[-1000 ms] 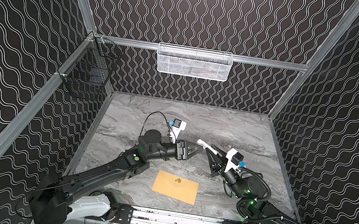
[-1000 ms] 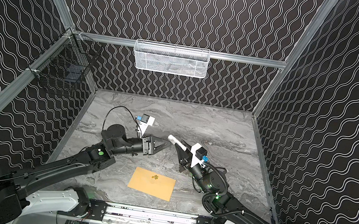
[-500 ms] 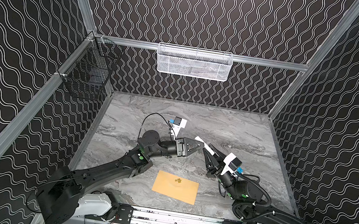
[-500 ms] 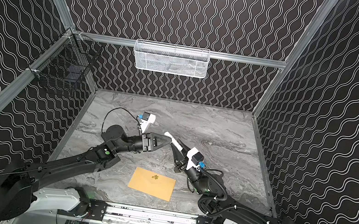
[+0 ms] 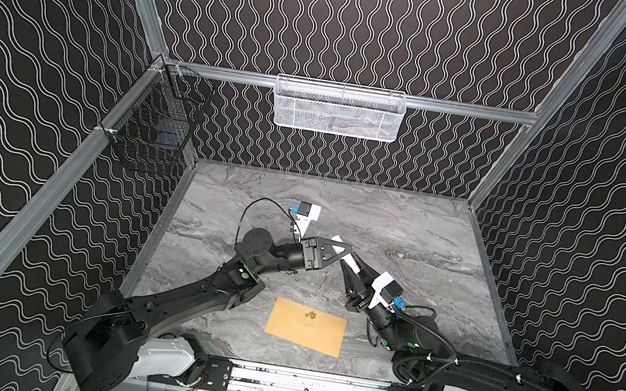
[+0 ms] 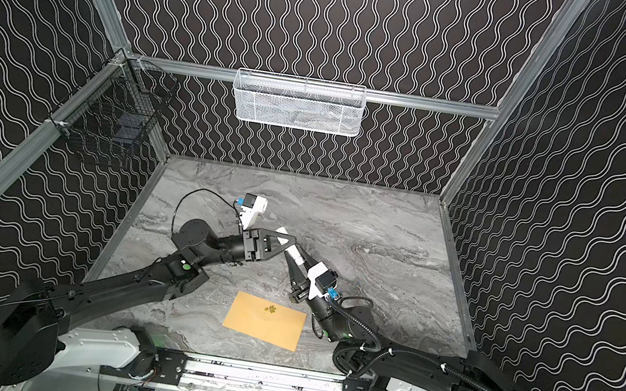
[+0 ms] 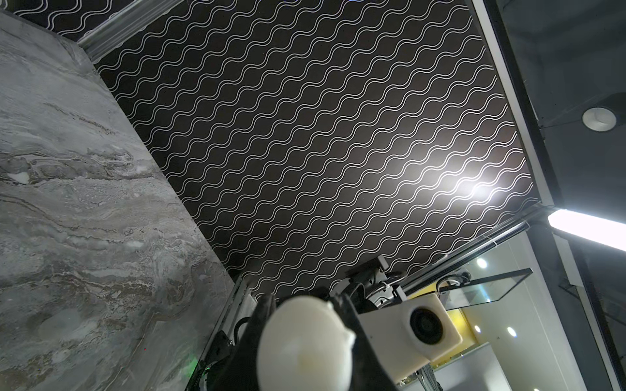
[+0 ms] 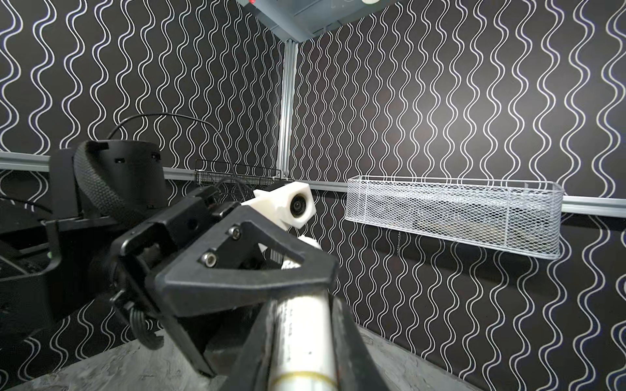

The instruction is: Place the letter into the envelope and seal it

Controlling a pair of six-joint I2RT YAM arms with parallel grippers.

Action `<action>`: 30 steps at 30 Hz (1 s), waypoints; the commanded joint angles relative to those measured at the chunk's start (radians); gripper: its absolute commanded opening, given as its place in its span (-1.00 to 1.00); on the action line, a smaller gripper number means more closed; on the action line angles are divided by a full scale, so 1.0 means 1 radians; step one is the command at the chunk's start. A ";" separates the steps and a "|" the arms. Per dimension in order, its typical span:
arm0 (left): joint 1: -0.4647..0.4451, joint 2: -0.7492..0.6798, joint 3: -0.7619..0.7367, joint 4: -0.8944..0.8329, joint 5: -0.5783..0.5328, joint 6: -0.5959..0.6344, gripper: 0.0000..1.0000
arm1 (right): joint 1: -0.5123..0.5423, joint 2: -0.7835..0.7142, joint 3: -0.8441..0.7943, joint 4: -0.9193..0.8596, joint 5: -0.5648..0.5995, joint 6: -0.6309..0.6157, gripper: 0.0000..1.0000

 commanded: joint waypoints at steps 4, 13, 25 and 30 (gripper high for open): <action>0.017 -0.021 -0.005 0.038 0.020 0.041 -0.79 | 0.022 0.017 0.000 -0.050 0.072 0.007 -1.00; 0.126 -0.028 0.027 -0.295 0.157 0.339 -1.00 | -0.029 -0.242 0.184 -0.986 -0.146 0.476 0.39; 0.128 -0.011 0.105 -0.444 0.419 0.547 -1.00 | -0.366 -0.399 0.170 -1.075 -0.949 0.747 0.24; 0.122 0.000 0.090 -0.322 0.429 0.474 -1.00 | -0.409 -0.302 0.147 -0.906 -1.074 0.839 0.17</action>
